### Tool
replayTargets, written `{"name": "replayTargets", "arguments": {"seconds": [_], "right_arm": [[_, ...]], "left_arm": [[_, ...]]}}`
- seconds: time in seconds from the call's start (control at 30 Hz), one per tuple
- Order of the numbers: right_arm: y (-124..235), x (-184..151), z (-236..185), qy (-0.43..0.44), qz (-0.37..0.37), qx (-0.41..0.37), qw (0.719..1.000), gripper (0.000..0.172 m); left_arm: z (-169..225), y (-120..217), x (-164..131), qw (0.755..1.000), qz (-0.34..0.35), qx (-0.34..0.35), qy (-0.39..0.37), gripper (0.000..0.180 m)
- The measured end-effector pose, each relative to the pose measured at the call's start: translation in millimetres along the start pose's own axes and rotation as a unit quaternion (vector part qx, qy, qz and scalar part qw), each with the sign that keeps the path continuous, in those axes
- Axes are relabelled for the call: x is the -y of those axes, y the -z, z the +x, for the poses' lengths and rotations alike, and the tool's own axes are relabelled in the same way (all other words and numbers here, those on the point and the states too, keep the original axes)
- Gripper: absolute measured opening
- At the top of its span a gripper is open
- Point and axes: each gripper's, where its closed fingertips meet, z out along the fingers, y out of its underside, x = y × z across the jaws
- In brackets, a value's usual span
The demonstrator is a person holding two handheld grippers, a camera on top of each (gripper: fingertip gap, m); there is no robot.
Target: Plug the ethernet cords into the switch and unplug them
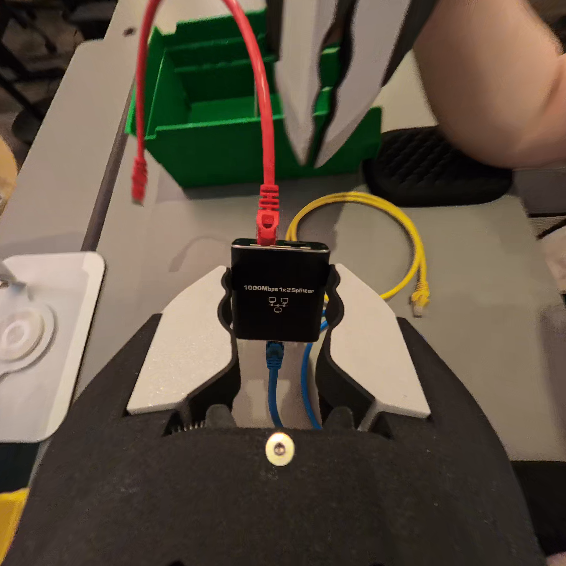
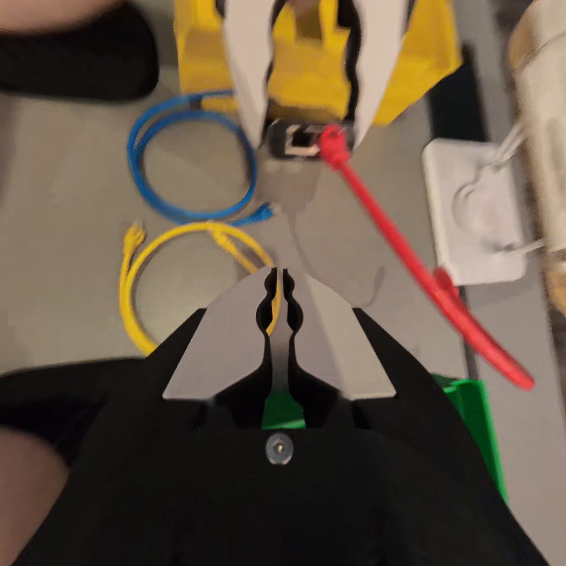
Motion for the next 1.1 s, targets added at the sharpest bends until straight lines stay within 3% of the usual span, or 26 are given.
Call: {"name": "replayTargets", "arguments": {"seconds": [0.07,0.13,0.4,0.57,0.83,0.97,1.03,1.1], "right_arm": [[1.3,-18.1,-18.3,-0.006,-0.041,0.050,0.998,0.004],[4.5,-20.0,-20.3,-0.002,-0.040,0.052,0.998,0.001],[37.3,-13.3,-16.8,-0.003,0.036,0.031,0.999,0.001],[60.1,-12.8,-12.9,-0.001,0.083,0.005,0.997,0.001],[67.5,-12.3,-11.9,0.009,0.104,0.000,0.995,0.001],[67.8,-11.1,-12.3,0.014,0.105,-0.003,0.994,0.001],[68.2,-11.0,-12.4,0.014,0.105,-0.004,0.994,0.001],[68.7,-11.5,-11.7,0.014,0.103,-0.008,0.995,0.001]], "left_arm": [[-7.2,-8.2,-11.9,0.999,-0.036,0.014,0.014,0.059],[-11.0,-20.6,-25.8,0.996,-0.078,0.020,0.029,0.059],[-16.7,-71.6,-77.5,0.964,-0.260,0.045,0.022,0.059],[-40.7,-67.3,-103.7,0.923,-0.360,0.127,0.035,0.059],[-28.9,-75.5,-111.8,0.923,-0.369,0.090,0.053,0.059],[-31.8,-75.6,-120.0,0.915,-0.381,0.112,0.073,0.060],[-41.7,-71.2,-114.9,0.915,-0.373,0.145,0.047,0.076],[-43.9,-61.9,-108.3,0.914,-0.368,0.164,0.039,0.067]]}}
